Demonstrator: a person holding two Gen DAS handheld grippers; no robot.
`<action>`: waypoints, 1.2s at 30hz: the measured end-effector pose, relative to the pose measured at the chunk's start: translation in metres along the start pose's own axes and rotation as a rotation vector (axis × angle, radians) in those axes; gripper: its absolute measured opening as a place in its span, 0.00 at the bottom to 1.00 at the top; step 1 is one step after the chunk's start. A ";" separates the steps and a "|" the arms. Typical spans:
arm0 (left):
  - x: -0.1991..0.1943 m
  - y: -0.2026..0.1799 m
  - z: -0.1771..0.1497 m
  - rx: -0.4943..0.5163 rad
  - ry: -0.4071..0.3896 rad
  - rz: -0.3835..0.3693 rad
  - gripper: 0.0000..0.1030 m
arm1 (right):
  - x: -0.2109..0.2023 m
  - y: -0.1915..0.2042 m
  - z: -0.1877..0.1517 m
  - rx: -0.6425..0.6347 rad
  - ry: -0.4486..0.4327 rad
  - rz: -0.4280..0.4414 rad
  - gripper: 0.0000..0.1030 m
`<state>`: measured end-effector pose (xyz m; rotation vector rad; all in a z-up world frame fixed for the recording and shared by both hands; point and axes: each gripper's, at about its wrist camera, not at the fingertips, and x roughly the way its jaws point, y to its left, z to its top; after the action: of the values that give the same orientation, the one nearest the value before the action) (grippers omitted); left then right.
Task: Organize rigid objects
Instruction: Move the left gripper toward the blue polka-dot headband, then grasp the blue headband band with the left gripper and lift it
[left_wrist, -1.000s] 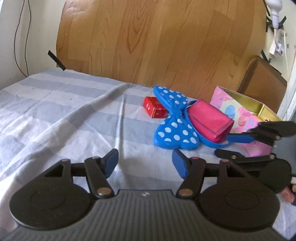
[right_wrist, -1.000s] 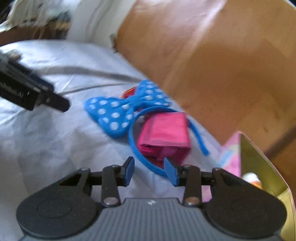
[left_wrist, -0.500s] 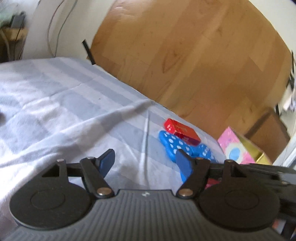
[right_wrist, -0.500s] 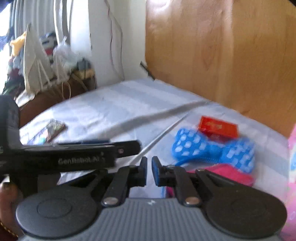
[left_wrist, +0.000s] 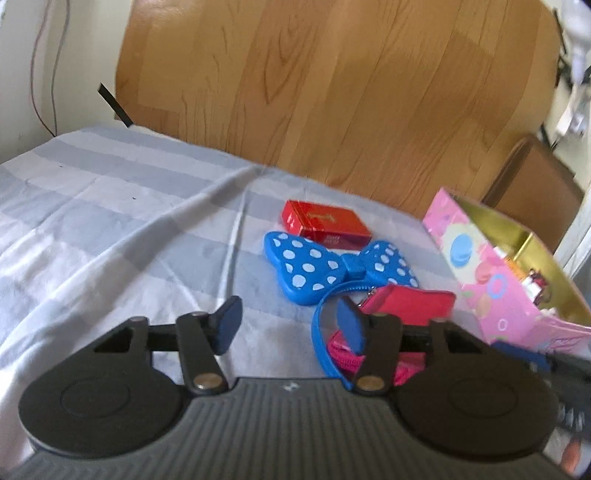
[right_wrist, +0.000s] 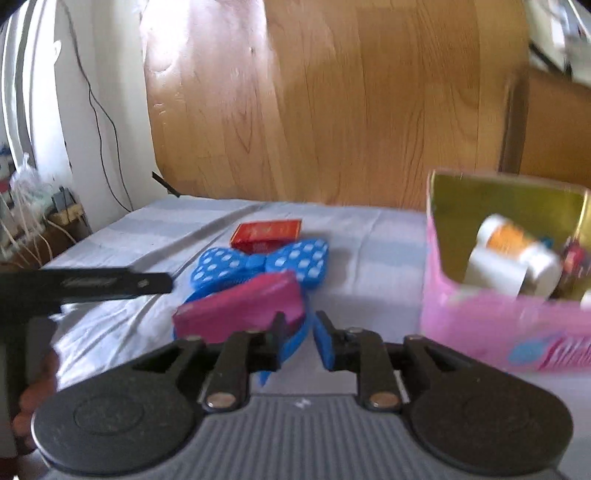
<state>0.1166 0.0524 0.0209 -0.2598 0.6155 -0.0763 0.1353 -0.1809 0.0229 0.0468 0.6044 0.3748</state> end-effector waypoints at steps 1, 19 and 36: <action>0.006 -0.002 0.002 0.003 0.018 0.014 0.52 | 0.000 0.000 -0.003 0.008 0.007 0.012 0.26; 0.008 -0.020 0.012 0.065 -0.047 -0.033 0.09 | 0.000 0.042 0.003 -0.254 -0.192 -0.191 0.03; -0.028 -0.037 -0.022 0.171 -0.089 -0.112 0.07 | -0.023 0.001 -0.029 -0.060 -0.097 -0.045 0.37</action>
<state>0.0813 0.0156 0.0292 -0.1307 0.5026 -0.2233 0.1010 -0.1905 0.0114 -0.0056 0.4979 0.3452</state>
